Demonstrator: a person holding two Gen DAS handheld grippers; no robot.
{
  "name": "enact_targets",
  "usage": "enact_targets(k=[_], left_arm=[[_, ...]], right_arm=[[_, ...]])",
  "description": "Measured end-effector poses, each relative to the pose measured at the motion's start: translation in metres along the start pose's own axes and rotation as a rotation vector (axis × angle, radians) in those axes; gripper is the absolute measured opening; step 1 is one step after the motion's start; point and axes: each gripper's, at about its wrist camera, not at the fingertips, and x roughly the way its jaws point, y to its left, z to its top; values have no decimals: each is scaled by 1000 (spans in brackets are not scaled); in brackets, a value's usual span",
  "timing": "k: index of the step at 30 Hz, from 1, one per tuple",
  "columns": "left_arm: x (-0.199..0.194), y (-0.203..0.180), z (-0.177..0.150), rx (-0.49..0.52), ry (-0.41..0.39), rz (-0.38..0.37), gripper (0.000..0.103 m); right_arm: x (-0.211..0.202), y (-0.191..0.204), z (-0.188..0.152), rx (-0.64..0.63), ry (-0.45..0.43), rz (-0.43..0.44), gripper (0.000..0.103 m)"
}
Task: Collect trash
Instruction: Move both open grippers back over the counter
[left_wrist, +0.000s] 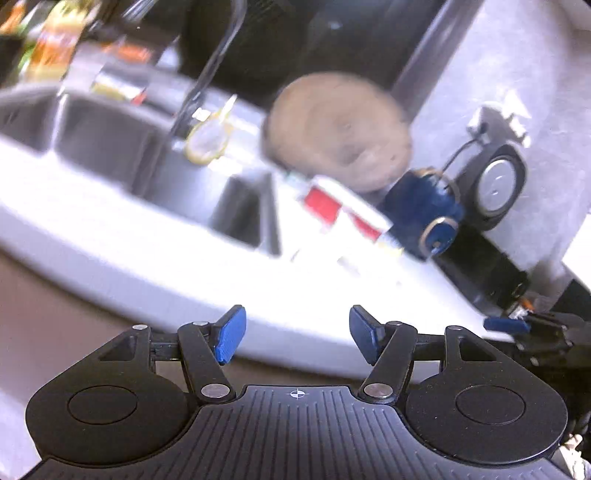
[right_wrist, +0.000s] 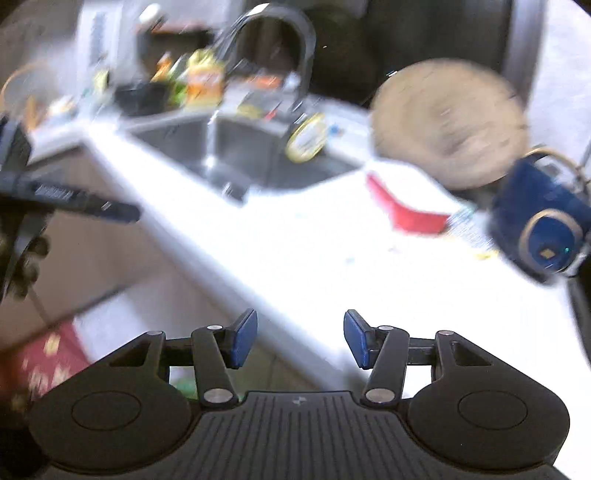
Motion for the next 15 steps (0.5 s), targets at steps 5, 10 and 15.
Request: enact_targets(k=[5, 10, 15], left_arm=[[5, -36, 41, 74, -40, -7, 67], [22, -59, 76, 40, -27, -9, 67], [41, -93, 110, 75, -68, -15, 67]], right_arm=[[10, -40, 30, 74, -11, -193, 55], [31, -69, 45, 169, 31, -241, 55], [47, -100, 85, 191, -31, -219, 72]])
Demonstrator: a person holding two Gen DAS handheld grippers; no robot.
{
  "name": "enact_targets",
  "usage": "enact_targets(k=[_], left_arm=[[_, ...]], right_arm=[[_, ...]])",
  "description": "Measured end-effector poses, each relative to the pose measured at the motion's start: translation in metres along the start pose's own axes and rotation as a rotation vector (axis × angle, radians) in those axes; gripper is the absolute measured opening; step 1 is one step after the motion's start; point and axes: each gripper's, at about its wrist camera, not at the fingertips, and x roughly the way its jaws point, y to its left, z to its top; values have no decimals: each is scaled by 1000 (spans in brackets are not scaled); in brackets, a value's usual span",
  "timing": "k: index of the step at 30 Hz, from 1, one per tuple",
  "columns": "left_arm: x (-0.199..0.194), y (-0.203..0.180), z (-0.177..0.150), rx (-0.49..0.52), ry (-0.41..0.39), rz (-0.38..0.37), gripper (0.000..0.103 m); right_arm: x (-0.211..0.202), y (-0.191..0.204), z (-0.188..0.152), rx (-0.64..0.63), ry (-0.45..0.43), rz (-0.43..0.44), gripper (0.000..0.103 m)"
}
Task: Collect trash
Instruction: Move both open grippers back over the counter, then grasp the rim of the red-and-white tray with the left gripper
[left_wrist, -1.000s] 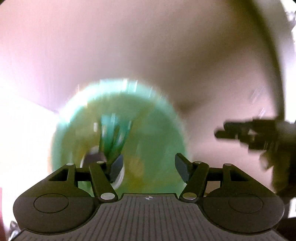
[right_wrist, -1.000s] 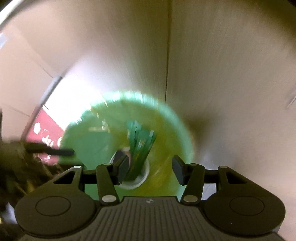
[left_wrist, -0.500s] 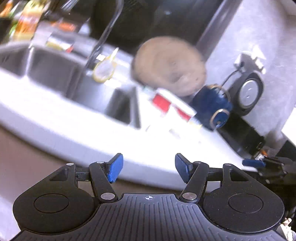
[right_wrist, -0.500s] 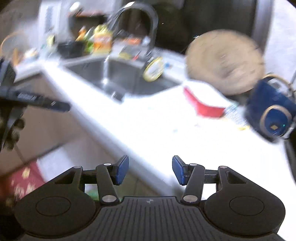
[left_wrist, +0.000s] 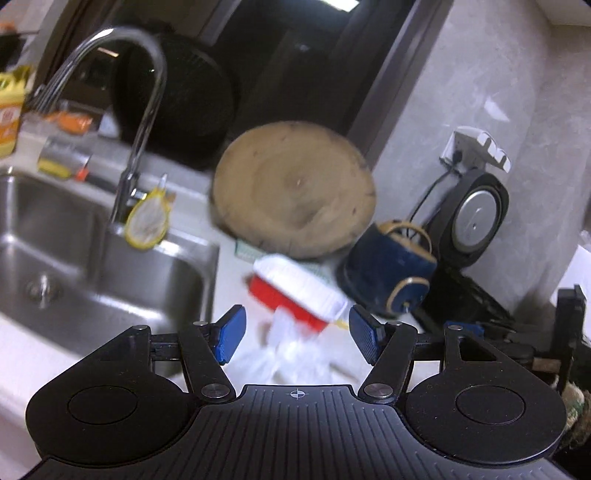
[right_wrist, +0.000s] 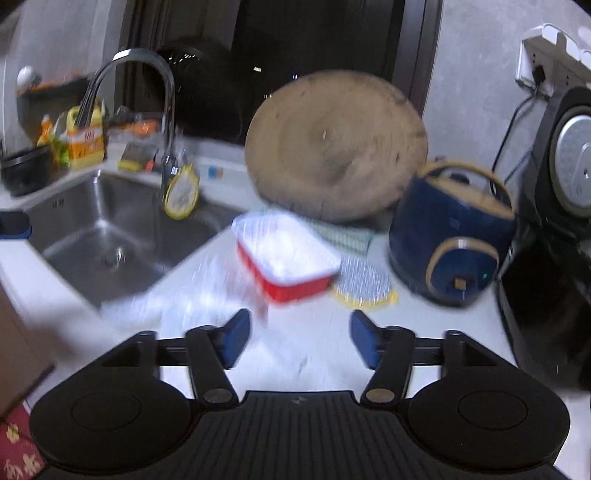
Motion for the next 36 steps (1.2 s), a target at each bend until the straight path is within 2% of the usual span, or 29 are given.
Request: enact_targets(k=[1, 6, 8, 11, 12, 13, 15, 17, 19, 23, 24, 25, 26, 27, 28, 32, 36], left_arm=[[9, -4, 5, -5, 11, 2, 67], [87, -32, 18, -79, 117, -20, 67], [123, -38, 16, -132, 152, 3, 67], [162, -37, 11, -221, 188, 60, 67], [170, -35, 8, -249, 193, 75, 67], [175, -34, 5, -263, 196, 88, 67], [181, -32, -2, -268, 211, 114, 67], [185, -29, -11, -270, 234, 135, 67], [189, -27, -18, -277, 254, 145, 67], [192, -29, -25, -267, 272, 158, 67], [192, -29, -24, -264, 272, 163, 67], [193, -29, -24, -266, 271, 171, 67], [194, -29, -23, -270, 268, 177, 67], [196, -29, -22, -277, 264, 182, 67], [197, -29, -20, -281, 258, 187, 67], [214, -30, -11, -300, 225, 205, 67], [246, -29, -3, -330, 202, 235, 67]], right_arm=[[9, -6, 9, 12, -8, 12, 75], [62, -41, 35, 84, 5, 36, 75], [84, -54, 37, 104, 4, 55, 75], [121, -70, 42, 114, 34, 152, 69], [134, -72, 44, 117, 52, 190, 63], [151, -75, 49, 125, 81, 242, 57], [186, -77, 58, 156, 149, 339, 50], [225, -73, 67, 187, 224, 420, 48], [261, -63, 72, 198, 296, 447, 48], [311, -37, 70, 173, 437, 431, 47], [319, -31, 67, 162, 461, 432, 41], [318, -31, 66, 148, 430, 430, 20], [320, -28, 65, 127, 447, 441, 4], [319, -29, 63, 136, 464, 452, 0], [313, -33, 62, 154, 452, 475, 0], [263, -68, 67, 204, 295, 506, 0], [219, -110, 63, 266, 201, 491, 0]])
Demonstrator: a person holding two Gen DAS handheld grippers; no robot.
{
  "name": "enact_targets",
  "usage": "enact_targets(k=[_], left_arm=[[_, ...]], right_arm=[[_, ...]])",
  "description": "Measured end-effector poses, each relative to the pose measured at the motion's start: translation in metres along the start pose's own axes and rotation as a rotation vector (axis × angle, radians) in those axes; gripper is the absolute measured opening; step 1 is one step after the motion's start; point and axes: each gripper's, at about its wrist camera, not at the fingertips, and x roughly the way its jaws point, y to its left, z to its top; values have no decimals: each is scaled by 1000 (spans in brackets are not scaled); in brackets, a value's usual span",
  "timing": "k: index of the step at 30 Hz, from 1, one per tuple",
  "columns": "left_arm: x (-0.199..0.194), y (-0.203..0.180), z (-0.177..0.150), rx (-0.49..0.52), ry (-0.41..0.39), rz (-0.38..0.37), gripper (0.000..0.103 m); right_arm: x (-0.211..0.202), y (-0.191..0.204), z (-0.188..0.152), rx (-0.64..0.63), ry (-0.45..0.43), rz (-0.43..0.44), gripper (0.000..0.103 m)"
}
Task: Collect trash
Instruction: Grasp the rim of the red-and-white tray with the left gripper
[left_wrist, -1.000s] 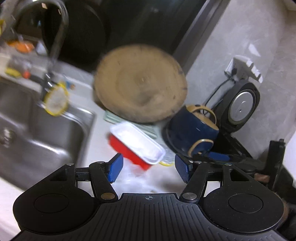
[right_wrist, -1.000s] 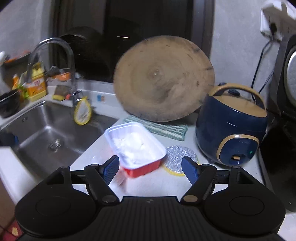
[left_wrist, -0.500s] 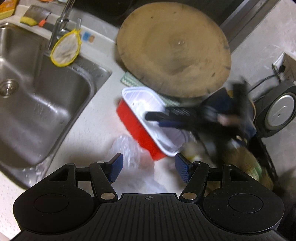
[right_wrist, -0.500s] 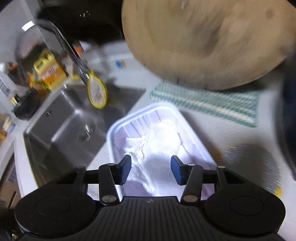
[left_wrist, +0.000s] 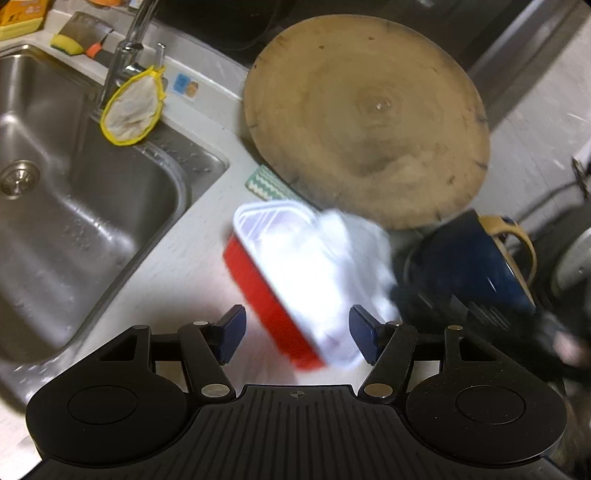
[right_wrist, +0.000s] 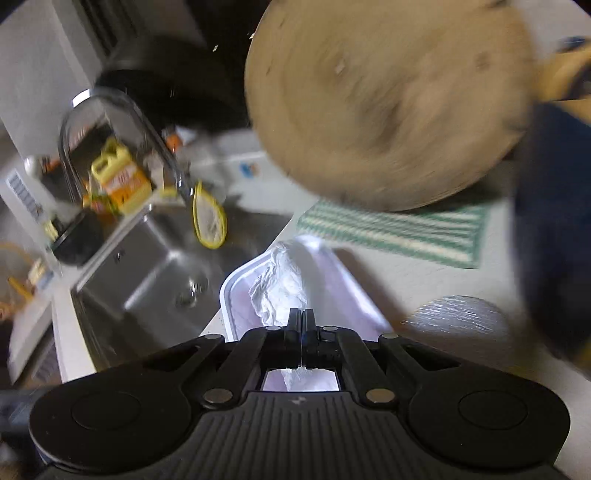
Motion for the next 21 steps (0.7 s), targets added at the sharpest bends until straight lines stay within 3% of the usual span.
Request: enact_targets(k=[2, 6, 10, 11, 12, 15, 18, 21], left_arm=[[19, -9, 4, 17, 10, 56, 67], [53, -26, 2, 145, 45, 201, 67], [70, -33, -3, 192, 59, 223, 67], [73, -34, -3, 202, 61, 220, 60], [77, -35, -4, 214, 66, 217, 44], [82, -36, -5, 237, 90, 198, 21], [80, -34, -6, 193, 102, 128, 16], [78, -37, -11, 202, 112, 128, 16]], right_arm=[[-22, -9, -4, 7, -27, -20, 0], [-69, -30, -25, 27, -117, -111, 0], [-96, -57, -50, 60, -126, -226, 0], [-96, -66, -59, 71, -104, -260, 0], [-94, -74, -66, 84, -77, -281, 0], [-86, -87, -88, 101, -14, -331, 1], [-85, -82, -103, 44, -8, -383, 2], [-87, -77, -111, -2, -22, -424, 9]])
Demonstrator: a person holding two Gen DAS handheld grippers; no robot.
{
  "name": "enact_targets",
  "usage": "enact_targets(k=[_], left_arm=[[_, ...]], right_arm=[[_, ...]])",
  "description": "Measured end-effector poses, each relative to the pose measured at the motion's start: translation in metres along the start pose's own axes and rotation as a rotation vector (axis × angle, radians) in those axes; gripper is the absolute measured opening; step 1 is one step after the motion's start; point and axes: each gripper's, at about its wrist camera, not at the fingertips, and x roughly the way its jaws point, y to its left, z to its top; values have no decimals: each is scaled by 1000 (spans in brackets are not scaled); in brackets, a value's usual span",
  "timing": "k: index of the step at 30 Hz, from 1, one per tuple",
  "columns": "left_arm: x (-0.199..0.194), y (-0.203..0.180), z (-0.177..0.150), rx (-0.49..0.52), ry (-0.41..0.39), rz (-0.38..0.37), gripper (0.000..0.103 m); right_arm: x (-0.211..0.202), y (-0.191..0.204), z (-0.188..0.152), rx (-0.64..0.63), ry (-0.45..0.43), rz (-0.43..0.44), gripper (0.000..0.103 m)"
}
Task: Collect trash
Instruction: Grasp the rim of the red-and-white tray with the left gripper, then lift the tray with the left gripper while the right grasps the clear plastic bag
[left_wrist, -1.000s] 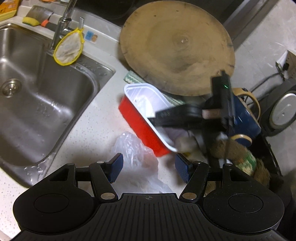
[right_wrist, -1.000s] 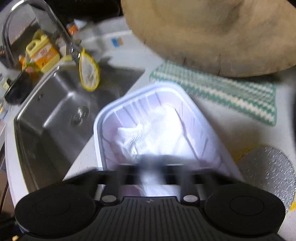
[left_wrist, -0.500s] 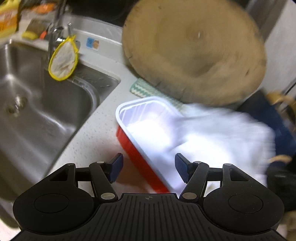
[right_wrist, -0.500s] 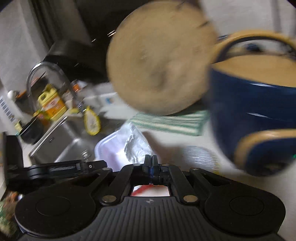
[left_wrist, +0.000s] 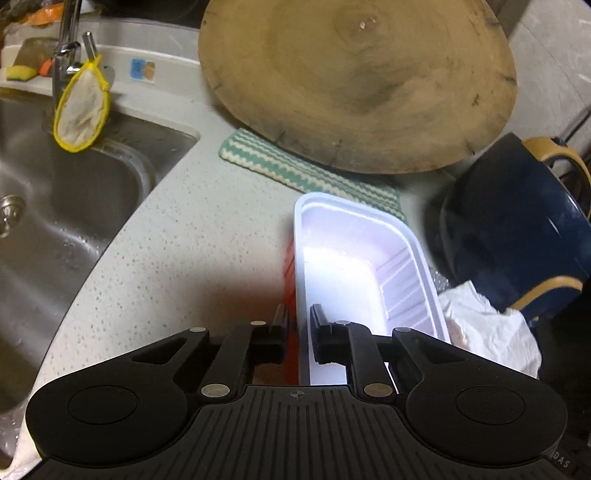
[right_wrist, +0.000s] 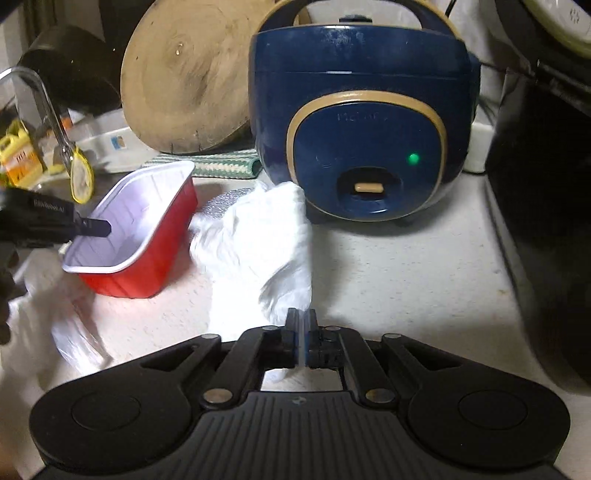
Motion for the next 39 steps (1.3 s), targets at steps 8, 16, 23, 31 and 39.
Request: enact_targets(k=[8, 16, 23, 31, 39], left_arm=[[10, -11, -16, 38, 65, 23, 19], [-34, 10, -12, -64, -60, -33, 14], [-118, 55, -25, -152, -197, 21, 15], [-199, 113, -78, -269, -311, 194, 16], [-210, 121, -100, -263, -267, 201, 16]], right_arm=[[-24, 3, -5, -21, -60, -18, 46], [-45, 32, -11, -153, -167, -46, 78], [-39, 95, -3, -264, -161, 212, 83], [-6, 199, -8, -457, -78, 449, 86], [28, 229, -8, -450, 21, 428, 61]])
